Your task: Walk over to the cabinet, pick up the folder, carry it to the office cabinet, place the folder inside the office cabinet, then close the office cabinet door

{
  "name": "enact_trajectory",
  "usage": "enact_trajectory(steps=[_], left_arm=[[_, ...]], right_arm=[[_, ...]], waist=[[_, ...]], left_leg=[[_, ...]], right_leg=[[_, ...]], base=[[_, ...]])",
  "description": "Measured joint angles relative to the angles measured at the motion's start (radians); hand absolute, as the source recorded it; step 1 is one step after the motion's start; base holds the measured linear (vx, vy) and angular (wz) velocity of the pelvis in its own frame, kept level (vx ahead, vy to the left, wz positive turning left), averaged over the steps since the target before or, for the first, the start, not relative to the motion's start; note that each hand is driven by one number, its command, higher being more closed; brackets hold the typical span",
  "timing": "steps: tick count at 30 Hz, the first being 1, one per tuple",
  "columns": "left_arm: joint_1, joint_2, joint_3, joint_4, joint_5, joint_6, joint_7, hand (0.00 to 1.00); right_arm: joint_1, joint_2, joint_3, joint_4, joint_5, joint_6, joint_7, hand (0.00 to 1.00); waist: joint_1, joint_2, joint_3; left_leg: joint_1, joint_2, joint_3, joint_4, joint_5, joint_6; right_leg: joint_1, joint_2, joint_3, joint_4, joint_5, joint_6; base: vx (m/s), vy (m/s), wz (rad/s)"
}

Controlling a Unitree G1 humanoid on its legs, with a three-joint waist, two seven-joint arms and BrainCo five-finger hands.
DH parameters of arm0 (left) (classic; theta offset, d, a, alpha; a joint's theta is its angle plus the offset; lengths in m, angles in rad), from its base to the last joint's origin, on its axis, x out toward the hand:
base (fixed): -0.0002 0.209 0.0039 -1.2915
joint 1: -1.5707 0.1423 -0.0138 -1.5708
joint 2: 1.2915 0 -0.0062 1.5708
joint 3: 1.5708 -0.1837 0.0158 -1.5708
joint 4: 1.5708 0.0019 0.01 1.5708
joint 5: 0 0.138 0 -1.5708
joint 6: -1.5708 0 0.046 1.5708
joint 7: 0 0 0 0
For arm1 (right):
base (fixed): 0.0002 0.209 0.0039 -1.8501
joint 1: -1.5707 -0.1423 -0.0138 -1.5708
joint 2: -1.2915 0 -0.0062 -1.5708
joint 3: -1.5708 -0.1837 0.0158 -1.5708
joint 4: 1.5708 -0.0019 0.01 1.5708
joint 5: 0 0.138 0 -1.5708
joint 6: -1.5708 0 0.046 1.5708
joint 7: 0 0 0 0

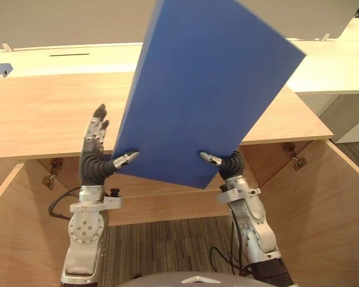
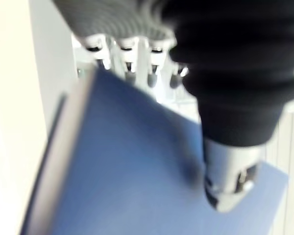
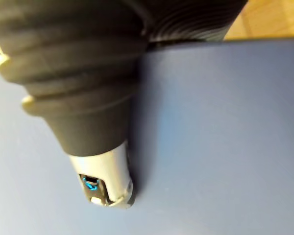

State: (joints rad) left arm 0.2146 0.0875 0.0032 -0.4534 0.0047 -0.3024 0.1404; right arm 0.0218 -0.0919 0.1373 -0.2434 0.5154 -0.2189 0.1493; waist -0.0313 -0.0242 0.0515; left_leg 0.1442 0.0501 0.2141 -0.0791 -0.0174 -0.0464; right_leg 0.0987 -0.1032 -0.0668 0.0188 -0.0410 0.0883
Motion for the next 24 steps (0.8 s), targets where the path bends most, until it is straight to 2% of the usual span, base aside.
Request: enact_trajectory(steps=[7,11,16,24], left_arm=[[0.047,-0.072,0.151,0.014,0.001,0.003,0.073,0.00],[0.088,-0.112,0.210,0.099,0.003,0.036,0.078,0.00],[0.137,-0.150,0.233,0.210,0.011,0.071,0.078,0.00],[0.175,-0.172,0.230,0.422,0.021,0.119,0.068,0.00]], right_arm=[[0.000,0.032,-0.075,-0.027,-0.092,-0.020,-0.051,1.00],[0.014,0.053,-0.107,-0.046,-0.173,-0.020,-0.076,1.00],[0.074,0.054,-0.104,-0.118,-0.249,-0.020,-0.095,1.00],[0.162,0.066,-0.049,-0.119,-0.377,-0.017,-0.109,1.00]], waist=[[0.005,-0.001,0.001],[0.016,-0.001,0.001],[0.023,-0.001,0.001],[0.033,-0.002,0.000]], left_leg=[[-0.001,0.000,-0.017,0.000,0.001,0.001],[-0.004,0.000,-0.024,0.000,0.002,0.002],[-0.008,-0.002,-0.038,-0.001,0.003,0.003],[-0.020,-0.006,-0.050,0.000,0.007,0.006]], right_leg=[[0.007,-0.001,-0.004,0.000,0.000,0.000],[0.008,-0.002,-0.006,0.000,0.000,0.000],[0.011,-0.005,-0.025,0.000,0.000,0.000],[0.007,-0.010,-0.035,0.000,0.000,0.000]], base=[[-0.02,-0.027,0.07],[-0.02,-0.023,0.04],[-0.02,-0.029,0.09],[-0.01,-0.013,0.04]])
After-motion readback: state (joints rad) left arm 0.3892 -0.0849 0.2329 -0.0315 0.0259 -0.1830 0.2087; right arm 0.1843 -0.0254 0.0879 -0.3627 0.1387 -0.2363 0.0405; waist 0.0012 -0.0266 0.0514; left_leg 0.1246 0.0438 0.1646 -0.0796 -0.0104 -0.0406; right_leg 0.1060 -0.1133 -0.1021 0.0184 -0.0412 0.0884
